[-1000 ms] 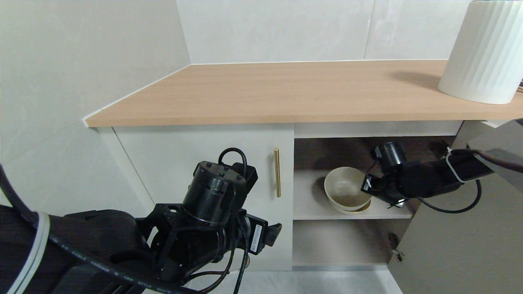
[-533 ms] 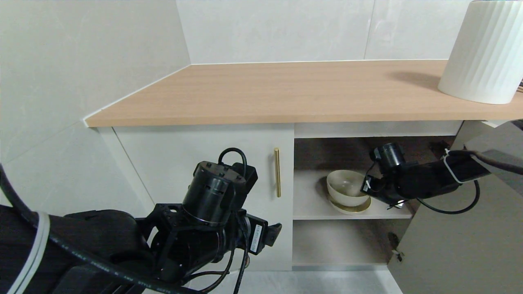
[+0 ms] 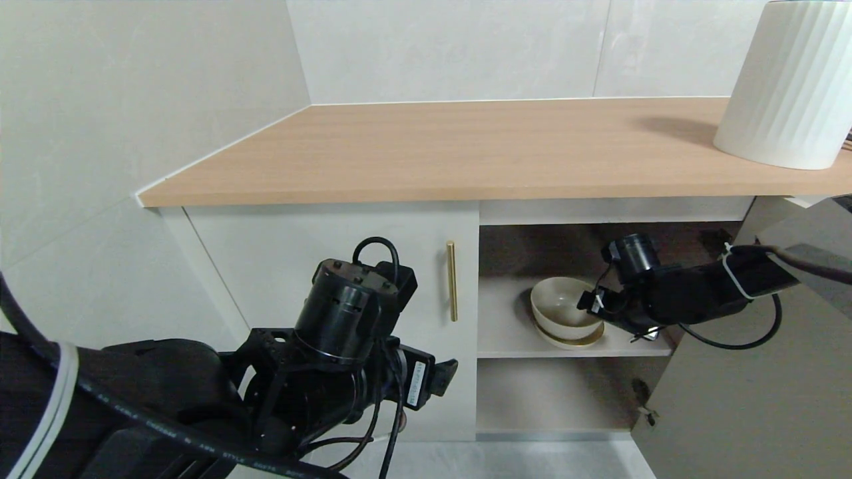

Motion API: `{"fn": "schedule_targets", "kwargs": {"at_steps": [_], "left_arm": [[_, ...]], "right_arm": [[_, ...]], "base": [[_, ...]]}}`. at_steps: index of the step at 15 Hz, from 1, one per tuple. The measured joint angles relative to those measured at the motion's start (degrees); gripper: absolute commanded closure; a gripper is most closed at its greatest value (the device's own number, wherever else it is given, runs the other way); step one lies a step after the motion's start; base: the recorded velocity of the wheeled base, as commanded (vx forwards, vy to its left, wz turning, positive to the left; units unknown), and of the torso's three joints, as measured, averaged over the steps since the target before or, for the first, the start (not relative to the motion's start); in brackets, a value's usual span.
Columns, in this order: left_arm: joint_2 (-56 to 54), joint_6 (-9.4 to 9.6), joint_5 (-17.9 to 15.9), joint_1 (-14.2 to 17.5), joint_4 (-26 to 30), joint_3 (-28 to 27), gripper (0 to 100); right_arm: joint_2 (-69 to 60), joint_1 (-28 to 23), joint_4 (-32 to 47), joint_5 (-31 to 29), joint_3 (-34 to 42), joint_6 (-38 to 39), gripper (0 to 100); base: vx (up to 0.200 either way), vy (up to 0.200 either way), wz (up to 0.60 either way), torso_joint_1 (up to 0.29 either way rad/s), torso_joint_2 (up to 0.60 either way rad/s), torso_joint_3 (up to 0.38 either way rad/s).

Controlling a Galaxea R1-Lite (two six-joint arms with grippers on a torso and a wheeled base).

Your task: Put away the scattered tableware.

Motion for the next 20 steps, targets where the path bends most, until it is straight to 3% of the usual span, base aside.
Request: {"fn": "schedule_targets", "kwargs": {"at_steps": [2, 5, 10, 13, 16, 20], "left_arm": [[-1.4, -1.48, 0.1, 0.9, 0.0, -0.3, 0], [-5.5, -2.22, 0.0, 3.4, 0.6, -0.1, 0], [-16.7, -4.13, -0.4, 5.6, 3.3, 7.9, 0], [-23.4, -6.77, -1.4, 5.9, 6.2, 12.0, 0], [-26.5, -6.84, -1.7, 6.9, 7.4, 13.1, 0], [-26.6, -6.75, -1.7, 7.1, 7.6, 13.5, 0]], "right_arm": [[-1.3, 0.4, 0.1, 0.4, 2.0, -0.1, 0], [-6.1, 1.6, 0.6, 2.3, 6.3, -1.2, 0], [-22.6, 6.9, 5.8, 5.9, 19.0, -6.2, 0], [-32.0, 12.3, 7.4, 6.1, 27.6, -8.7, 0], [-38.3, 16.7, 7.6, 3.9, 33.0, -9.3, 0], [-42.1, 17.7, 7.7, 3.3, 33.5, -9.4, 0]], "base": [[0.0, 0.0, 0.0, 0.0, 0.0, 0.0], [0.0, 0.0, 0.0, 0.0, 0.0, 0.0], [0.0, 0.0, 0.0, 0.0, 0.0, 0.0], [0.0, 0.0, 0.0, 0.0, 0.0, 0.0], [0.0, 0.0, 0.0, 0.0, 0.0, 0.0], [-0.05, 0.0, 0.0, -0.002, 0.0, 0.001]]}}
